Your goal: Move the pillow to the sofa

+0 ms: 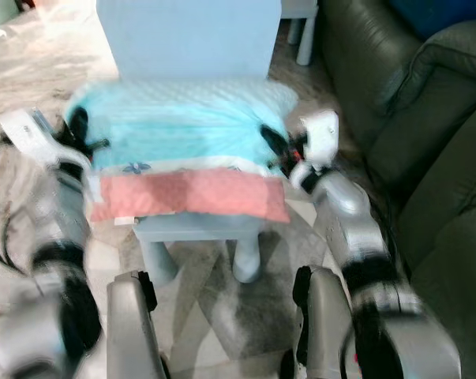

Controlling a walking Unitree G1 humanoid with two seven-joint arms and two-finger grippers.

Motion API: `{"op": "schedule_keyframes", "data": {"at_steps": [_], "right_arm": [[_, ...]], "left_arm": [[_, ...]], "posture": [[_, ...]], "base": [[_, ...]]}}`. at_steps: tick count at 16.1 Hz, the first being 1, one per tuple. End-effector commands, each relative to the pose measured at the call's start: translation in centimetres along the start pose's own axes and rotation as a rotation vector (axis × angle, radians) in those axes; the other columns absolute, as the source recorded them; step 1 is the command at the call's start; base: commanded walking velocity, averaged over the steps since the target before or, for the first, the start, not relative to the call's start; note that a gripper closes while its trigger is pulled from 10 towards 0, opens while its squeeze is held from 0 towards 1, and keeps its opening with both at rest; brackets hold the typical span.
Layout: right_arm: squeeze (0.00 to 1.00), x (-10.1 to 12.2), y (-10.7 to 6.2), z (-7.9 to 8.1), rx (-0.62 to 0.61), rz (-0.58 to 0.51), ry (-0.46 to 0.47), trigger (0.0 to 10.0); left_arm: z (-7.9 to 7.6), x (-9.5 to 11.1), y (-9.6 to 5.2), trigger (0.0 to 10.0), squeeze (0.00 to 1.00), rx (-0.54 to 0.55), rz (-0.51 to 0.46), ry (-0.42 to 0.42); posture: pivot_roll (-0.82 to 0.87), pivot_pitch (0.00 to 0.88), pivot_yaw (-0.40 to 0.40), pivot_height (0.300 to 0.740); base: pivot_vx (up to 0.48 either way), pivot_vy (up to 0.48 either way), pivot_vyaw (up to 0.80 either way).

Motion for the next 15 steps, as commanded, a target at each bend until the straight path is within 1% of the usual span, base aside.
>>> {"op": "schedule_keyframes", "data": {"at_steps": [1,2,3,4,5,6,7,8,10,11,12,14,15], "right_arm": [[0.00,0.6,-0.9,-0.6,-0.042,-0.017,-0.031,0.0],[0.00,0.7,-1.8,-0.4,-0.054,-0.021,-0.061,0.0],[0.00,0.7,-2.4,-0.5,-0.075,-0.019,-0.073,0.0],[0.00,0.9,-3.5,-0.5,-0.112,-0.016,-0.088,0.0],[0.00,1.2,-4.6,-0.7,-0.151,-0.018,-0.101,0.0],[0.00,1.5,-5.7,-1.1,-0.196,-0.017,-0.105,0.0],[0.00,1.7,-6.5,-1.2,-0.227,-0.011,-0.111,0.0],[0.00,1.9,-7.8,-1.1,-0.250,0.005,-0.122,0.0],[0.00,1.8,-8.8,-1.2,-0.267,0.025,-0.123,0.0],[0.00,1.9,-9.2,-1.3,-0.280,0.035,-0.123,0.0],[0.00,2.0,-9.2,-1.3,-0.284,0.041,-0.122,0.0],[0.00,2.5,-9.2,-1.2,-0.291,0.047,-0.125,0.0],[0.00,2.7,-9.2,-1.2,-0.291,0.046,-0.126,0.0]], "left_arm": [[0.2,-0.6,-1.1,0.0,0.00,0.032,0.008,-0.007],[-1.0,-1.6,-2.1,0.0,0.00,-0.020,0.027,0.019],[-1.4,-2.2,-2.7,0.0,0.00,-0.031,0.039,0.024],[-1.9,-3.0,-4.0,0.0,0.00,-0.051,0.073,0.050],[-2.3,-3.0,-4.9,0.0,0.00,-0.083,0.076,0.097],[-2.4,-2.6,-5.7,0.0,0.00,-0.092,0.072,0.115],[-2.4,-2.6,-6.6,0.0,0.00,-0.081,0.087,0.109],[-2.7,-3.5,-8.3,0.0,0.00,-0.082,0.138,0.115],[-3.4,-4.9,-9.7,0.0,0.00,-0.089,0.196,0.116],[-4.1,-5.6,-10.1,0.0,0.00,-0.097,0.226,0.116],[-4.8,-5.8,-10.1,0.0,0.00,-0.117,0.233,0.117],[-5.7,-5.6,-9.8,0.2,0.00,-0.128,0.238,0.109],[-6.1,-5.4,-9.7,0.9,0.00,-0.135,0.239,0.108]], "posture": [[0.01,0.000,0.000,0.403],[0.00,0.000,0.001,0.403],[-0.01,0.000,0.007,0.403],[-0.01,0.000,0.010,0.403],[-0.02,0.000,0.015,0.403],[-0.02,0.000,0.018,0.403],[-0.03,0.000,0.031,0.403],[-0.03,0.000,0.039,0.403],[-0.05,0.000,0.048,0.403],[-0.05,0.000,0.048,0.403],[-0.05,0.000,0.048,0.403],[-0.06,0.000,0.047,0.403],[-0.06,0.000,0.044,0.403]], "base": [[0.000,0.000,0.00],[0.000,0.000,0.00],[0.000,0.000,0.00],[0.000,0.000,0.00],[0.000,0.000,0.00],[0.000,0.000,0.00],[0.000,0.000,0.00],[0.000,0.000,0.00],[0.000,0.000,0.00],[0.000,0.000,0.00],[0.000,0.000,0.00],[0.000,0.000,0.00],[0.000,0.000,0.00]]}}
Point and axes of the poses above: a point about 5 cm out from each wrist's last joint towards the gripper, its own y axis pointing out of the wrist towards the gripper, its own x axis along the axis of the wrist's last joint, z = x × y, the point moved 5 cm from there along y, pointing out of the wrist towards the gripper, and after that the axes turned 3 degrees about -y, right-handed, at the moved point
